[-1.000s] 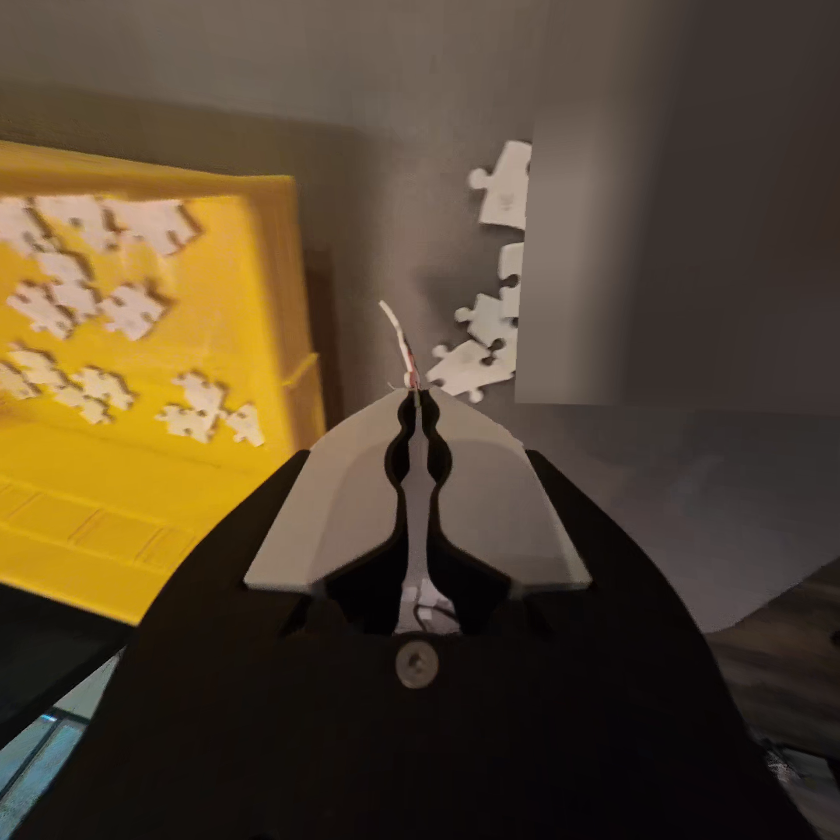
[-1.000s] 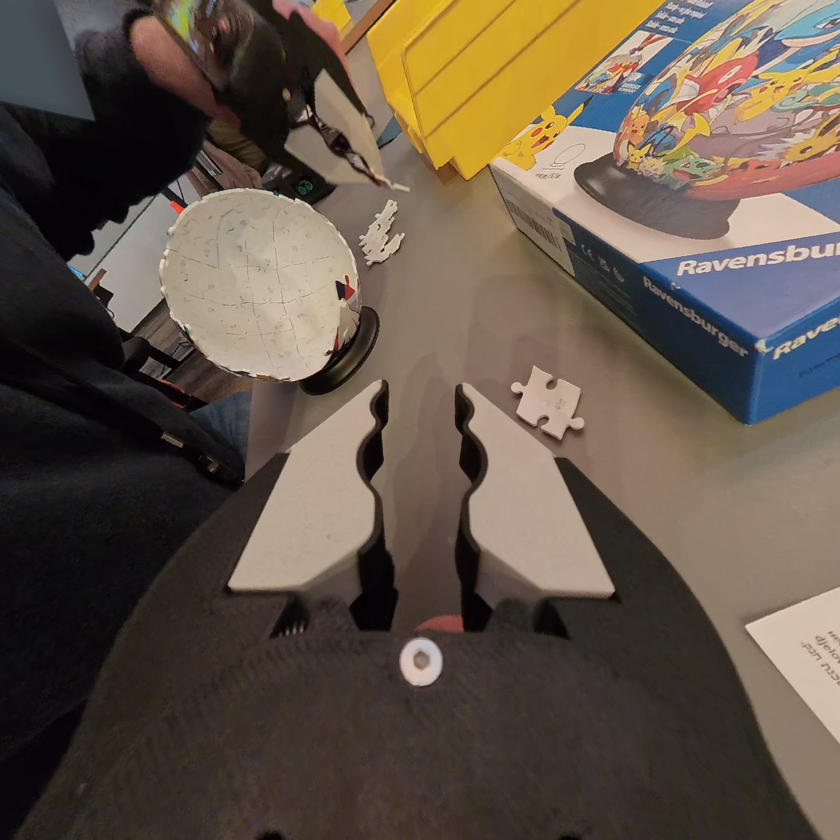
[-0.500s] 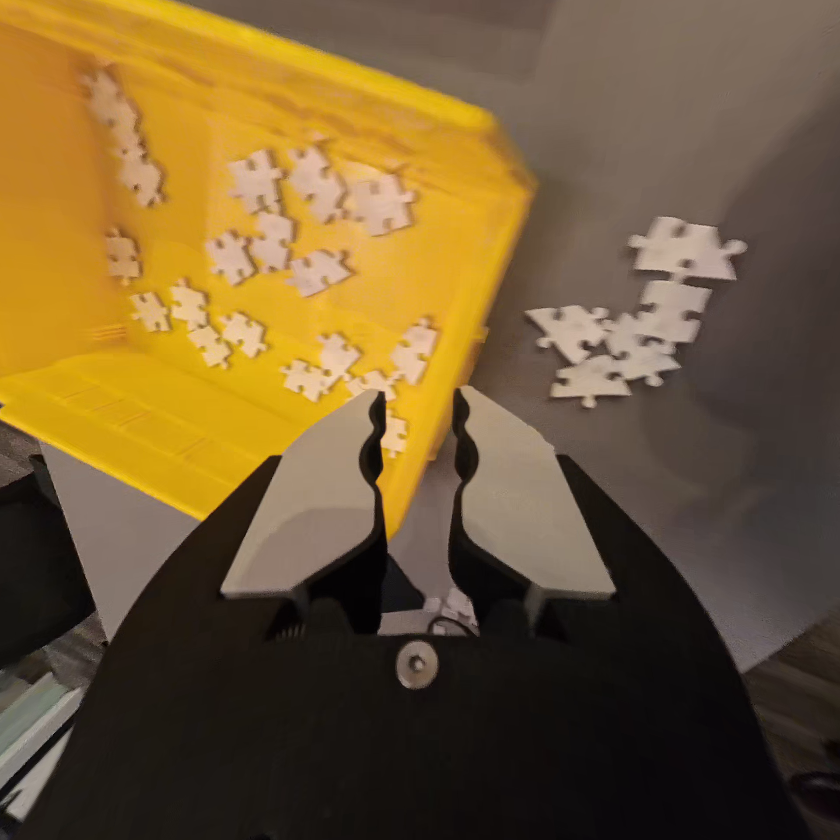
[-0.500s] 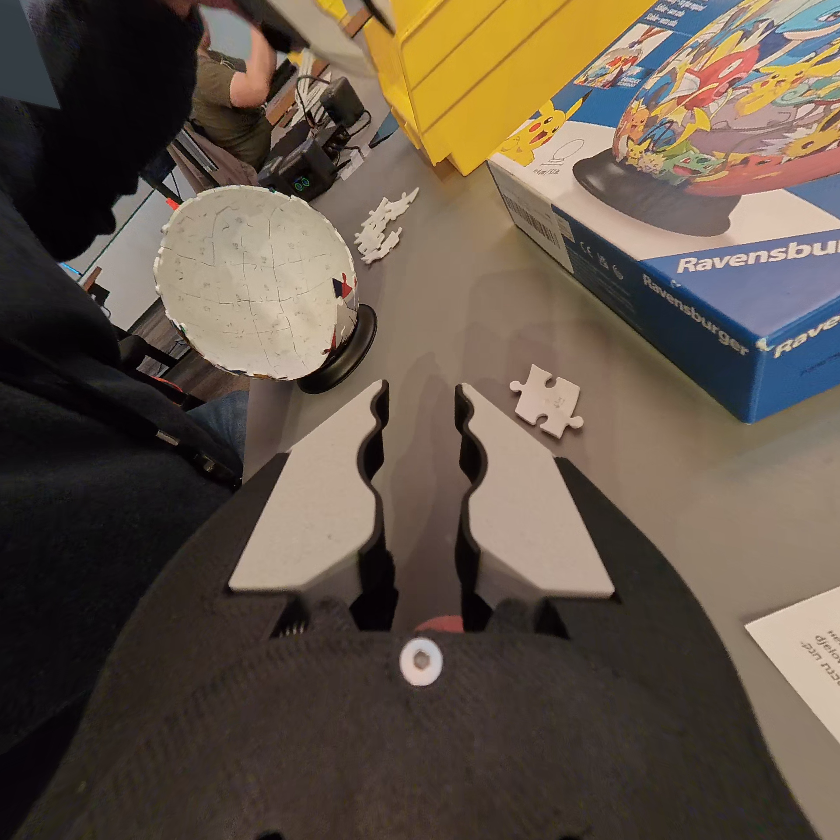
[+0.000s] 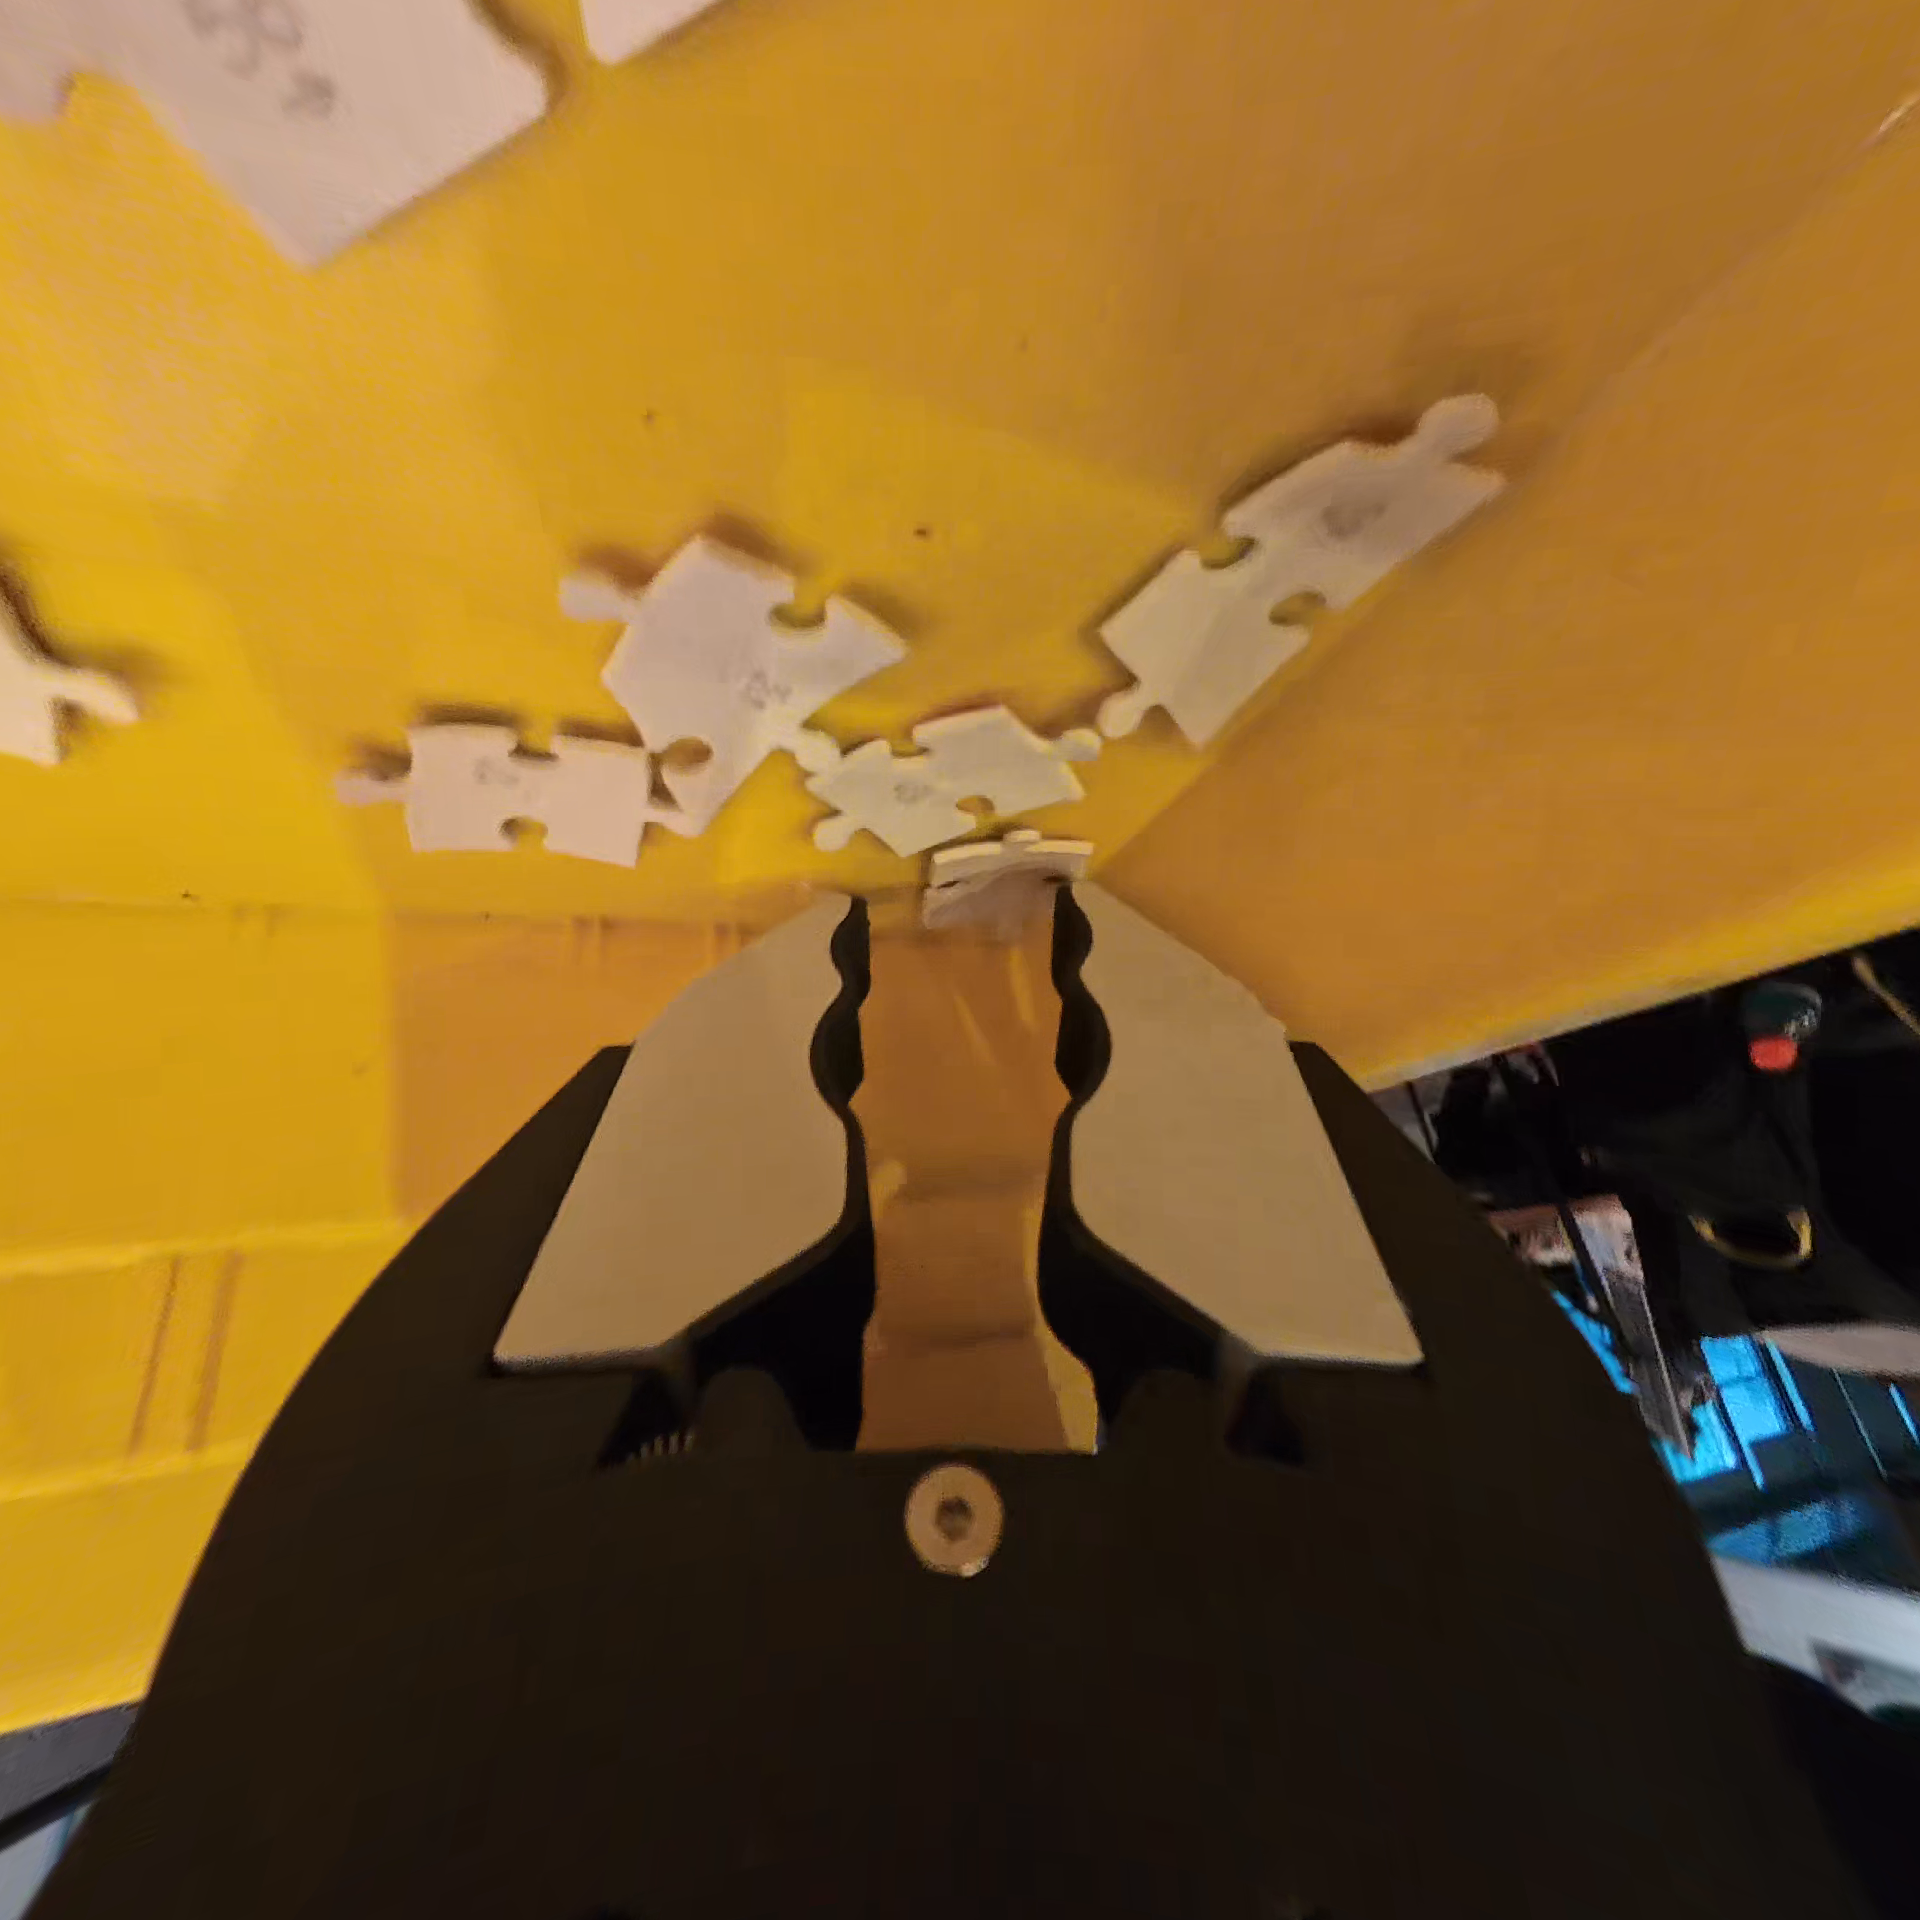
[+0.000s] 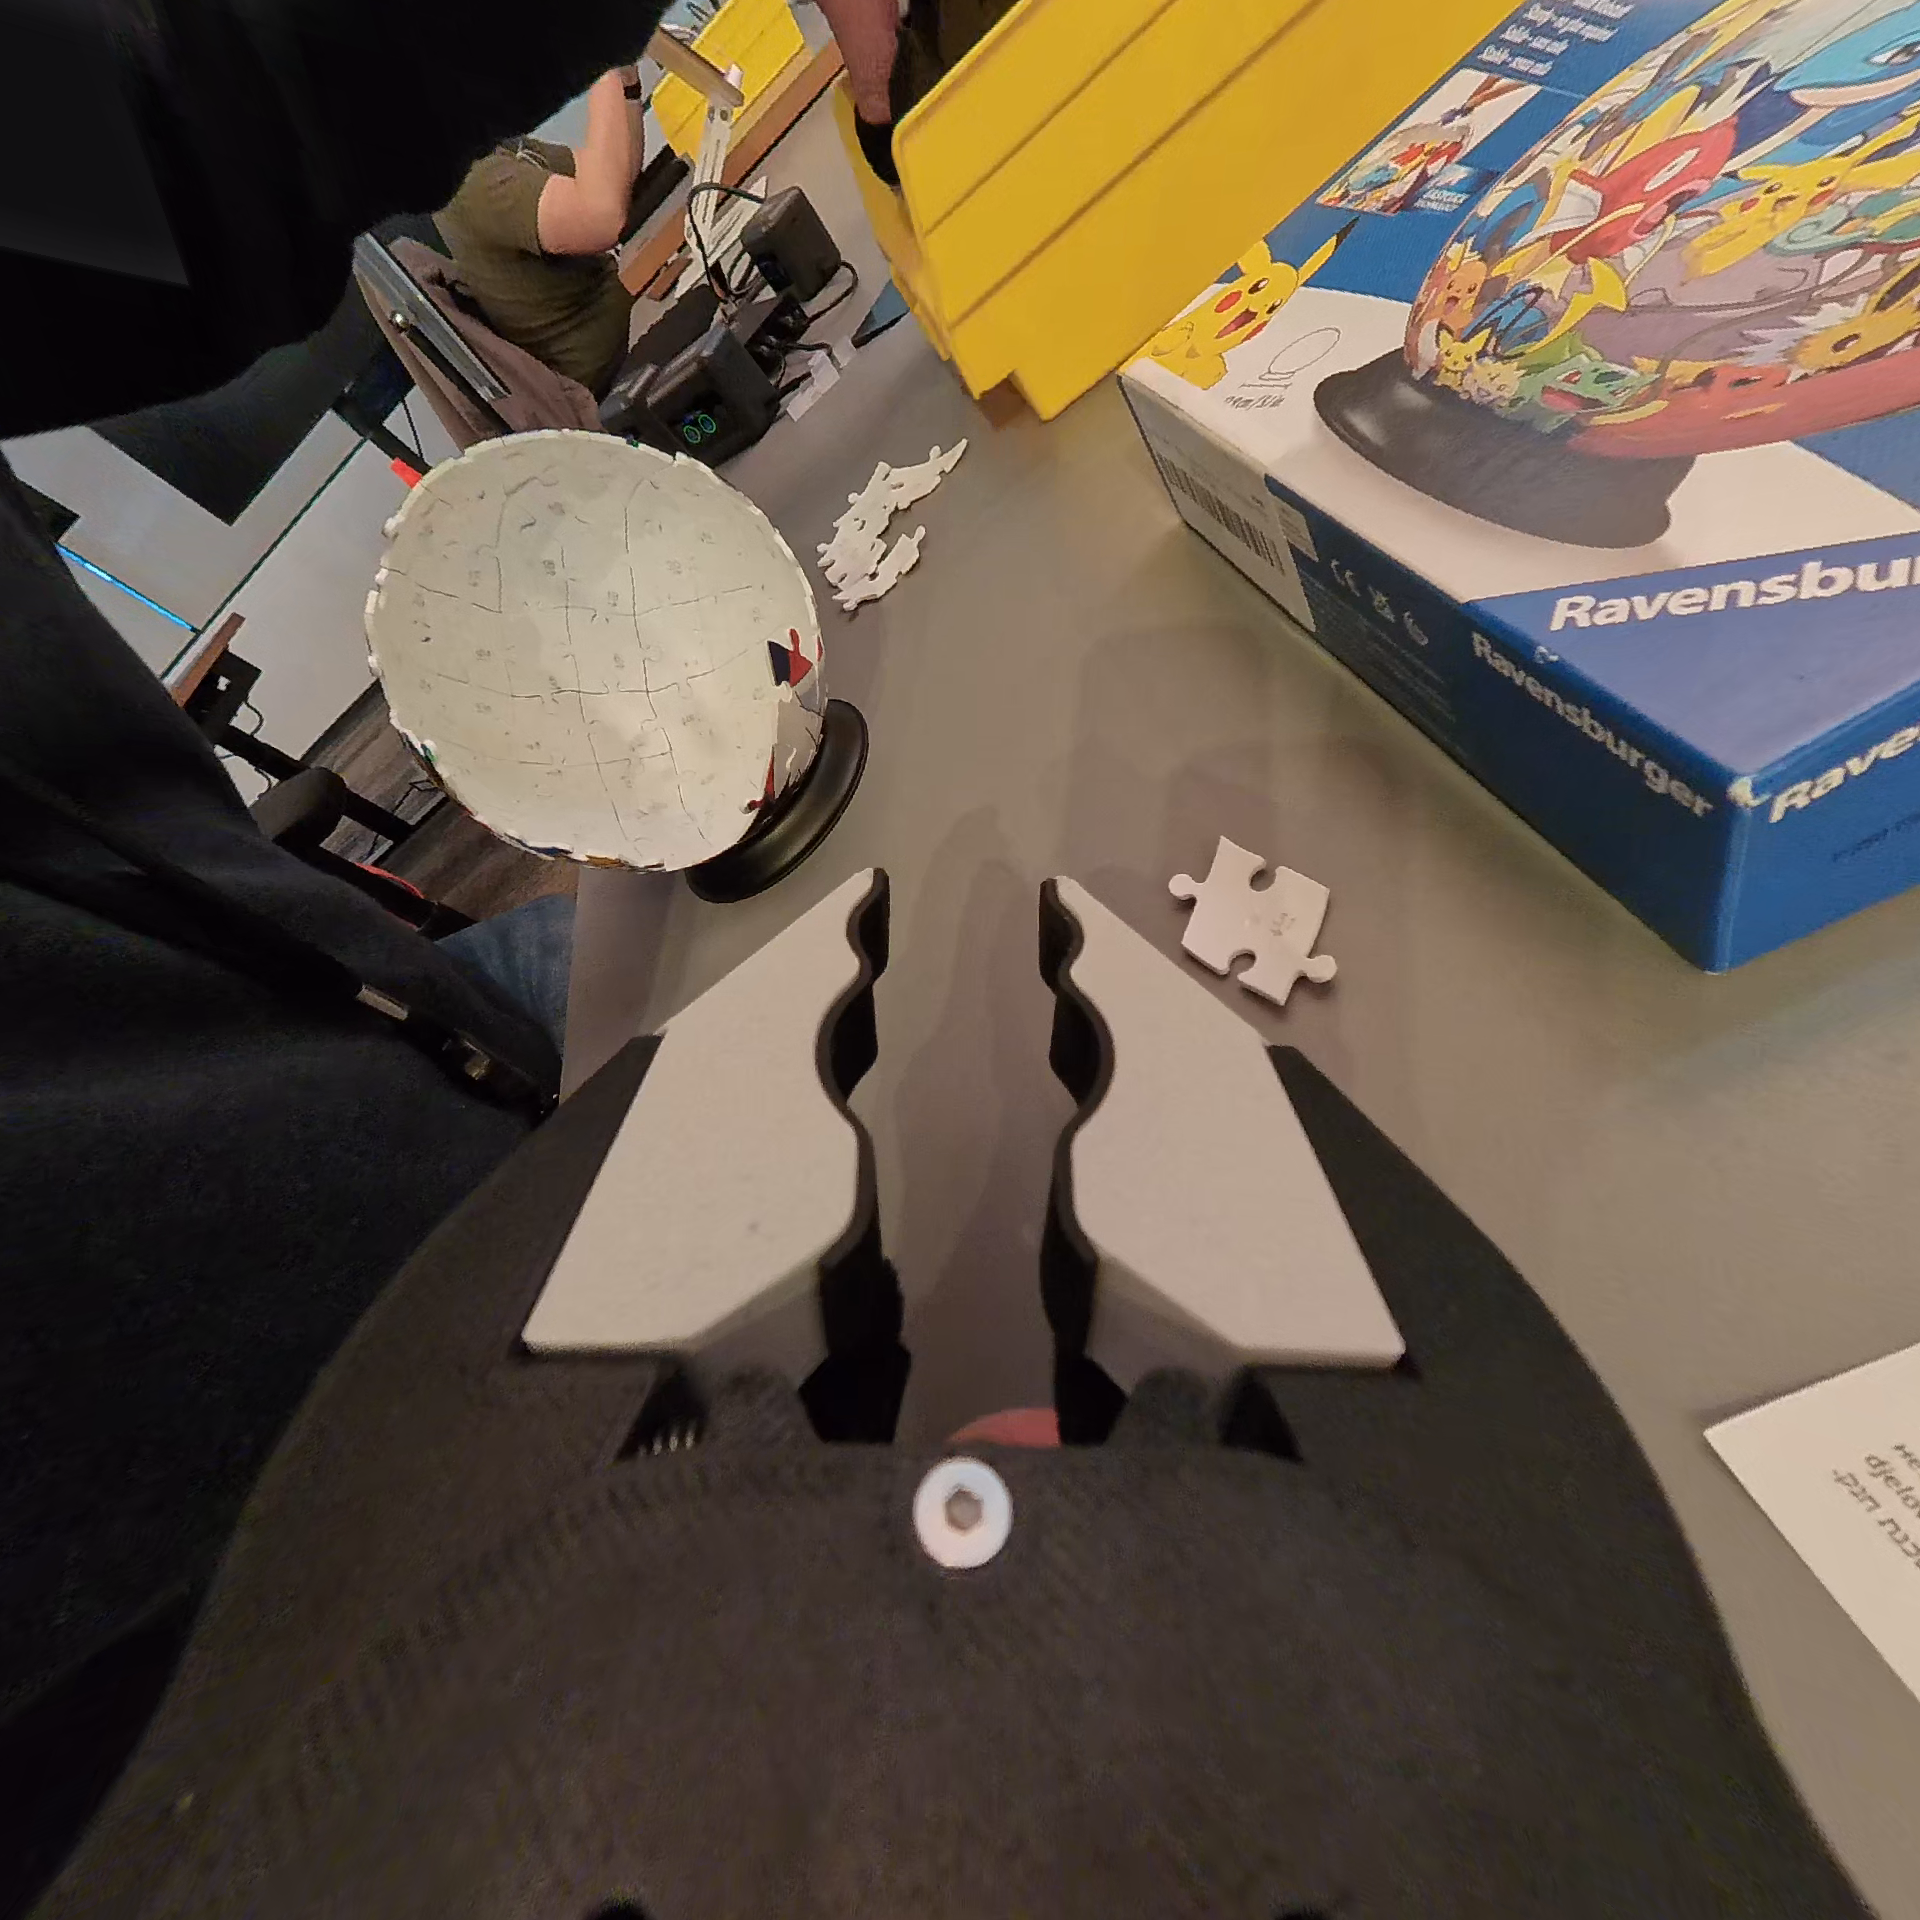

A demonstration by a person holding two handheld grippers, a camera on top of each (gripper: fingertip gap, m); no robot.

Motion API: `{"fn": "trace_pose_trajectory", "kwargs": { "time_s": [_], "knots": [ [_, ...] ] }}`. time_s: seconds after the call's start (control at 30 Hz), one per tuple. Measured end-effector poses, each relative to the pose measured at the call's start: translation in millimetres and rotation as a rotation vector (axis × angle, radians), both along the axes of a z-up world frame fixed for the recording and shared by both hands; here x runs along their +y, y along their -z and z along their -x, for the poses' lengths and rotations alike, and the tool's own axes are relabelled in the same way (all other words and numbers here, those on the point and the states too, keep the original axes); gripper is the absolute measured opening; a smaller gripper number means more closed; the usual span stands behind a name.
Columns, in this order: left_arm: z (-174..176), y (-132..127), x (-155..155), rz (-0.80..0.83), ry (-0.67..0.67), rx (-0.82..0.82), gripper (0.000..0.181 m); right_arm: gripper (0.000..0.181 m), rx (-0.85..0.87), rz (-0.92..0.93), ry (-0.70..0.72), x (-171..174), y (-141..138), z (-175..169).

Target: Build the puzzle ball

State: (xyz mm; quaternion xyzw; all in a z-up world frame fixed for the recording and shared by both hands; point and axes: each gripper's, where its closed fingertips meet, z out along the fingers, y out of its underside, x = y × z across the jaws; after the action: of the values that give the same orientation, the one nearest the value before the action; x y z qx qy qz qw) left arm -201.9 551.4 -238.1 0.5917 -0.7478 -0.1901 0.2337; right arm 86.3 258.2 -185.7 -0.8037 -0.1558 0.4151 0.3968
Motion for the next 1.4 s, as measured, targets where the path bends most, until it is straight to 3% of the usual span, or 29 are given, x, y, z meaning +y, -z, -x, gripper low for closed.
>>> {"fn": "trace_pose_trajectory", "kwargs": {
  "time_s": [0.33,0.37,0.43,0.6,0.67,0.77,1.0,1.4],
  "knots": [
    [-1.4,0.0,1.6,-0.006,0.017,-0.023,0.01,0.028,0.01,-0.006,-0.002,-0.6,-1.7,-0.4],
    [-2.5,-0.7,2.9,-0.01,0.018,-0.043,0.0,0.028,0.01,-0.006,-0.002,-0.6,-1.7,-0.4],
    [-11.4,-1.0,-1.6,0.015,-0.024,-0.13,0.0,0.028,0.01,-0.006,-0.002,-0.5,-1.7,-0.4],
    [-8.6,-11.6,-15.0,0.074,-0.059,-0.174,0.0,0.028,0.009,-0.003,-0.002,-0.3,-1.2,-0.4],
    [-3.8,-9.2,-8.2,0.035,-0.05,-0.153,0.025,0.028,0.007,-0.001,-0.002,-0.2,-0.8,-0.3],
    [1.1,-2.0,-11.7,0.047,-0.039,-0.115,0.035,0.028,0.004,0.0,-0.001,0.0,-0.4,-0.3],
    [2.5,-0.4,-9.7,0.012,-0.06,-0.073,0.023,0.028,0.004,-0.001,0.0,0.0,-0.5,-0.4],
    [-10.6,-1.7,-9.6,-0.014,-0.135,-0.244,0.017,0.028,0.007,-0.004,-0.001,-0.2,-1.2,-0.4]
  ]
}}
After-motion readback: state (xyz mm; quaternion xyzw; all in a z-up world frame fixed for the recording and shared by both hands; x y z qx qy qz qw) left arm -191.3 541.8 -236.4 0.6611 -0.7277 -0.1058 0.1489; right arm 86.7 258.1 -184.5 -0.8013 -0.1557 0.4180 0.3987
